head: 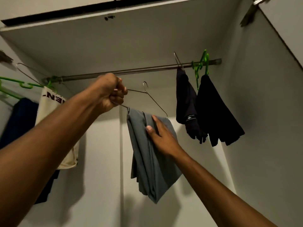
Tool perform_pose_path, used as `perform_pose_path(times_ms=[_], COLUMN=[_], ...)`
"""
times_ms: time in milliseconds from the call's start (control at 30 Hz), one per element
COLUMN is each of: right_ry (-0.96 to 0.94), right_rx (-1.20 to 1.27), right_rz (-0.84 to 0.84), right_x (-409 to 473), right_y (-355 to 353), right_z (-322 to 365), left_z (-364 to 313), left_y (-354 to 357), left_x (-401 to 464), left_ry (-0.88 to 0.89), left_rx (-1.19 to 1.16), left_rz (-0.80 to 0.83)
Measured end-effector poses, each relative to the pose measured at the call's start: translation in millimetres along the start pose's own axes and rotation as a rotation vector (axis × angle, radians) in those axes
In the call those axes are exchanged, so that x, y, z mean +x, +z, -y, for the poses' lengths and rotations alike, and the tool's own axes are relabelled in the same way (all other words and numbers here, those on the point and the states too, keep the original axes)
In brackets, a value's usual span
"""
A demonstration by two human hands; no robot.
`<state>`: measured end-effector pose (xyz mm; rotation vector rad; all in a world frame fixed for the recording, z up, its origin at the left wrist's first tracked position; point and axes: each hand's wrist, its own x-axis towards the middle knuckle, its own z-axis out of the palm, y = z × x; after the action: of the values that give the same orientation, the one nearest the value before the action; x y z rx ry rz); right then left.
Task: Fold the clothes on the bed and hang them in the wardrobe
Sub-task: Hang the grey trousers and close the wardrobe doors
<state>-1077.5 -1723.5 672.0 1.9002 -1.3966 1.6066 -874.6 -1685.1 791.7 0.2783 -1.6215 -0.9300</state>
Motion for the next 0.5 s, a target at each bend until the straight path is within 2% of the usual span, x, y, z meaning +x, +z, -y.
perform_pose_path(times_ms=[100, 267, 500], right_ry=[-0.046, -0.109, -0.176], right_rx=[0.055, -0.135, -0.222], right_rz=[-0.018, -0.101, -0.277], right_x=[20.3, 76.3, 142.8], right_y=[6.2, 19.1, 1.5], right_z=[4.2, -9.3, -34.3], left_z=[10.3, 12.9, -6.1], left_y=[13.3, 33.8, 66.6], left_x=[42.2, 103.9, 161.6], left_ry=[0.019, 0.085, 0.192], left_rx=[0.008, -0.028, -0.089], left_rz=[-0.033, 0.016, 0.013])
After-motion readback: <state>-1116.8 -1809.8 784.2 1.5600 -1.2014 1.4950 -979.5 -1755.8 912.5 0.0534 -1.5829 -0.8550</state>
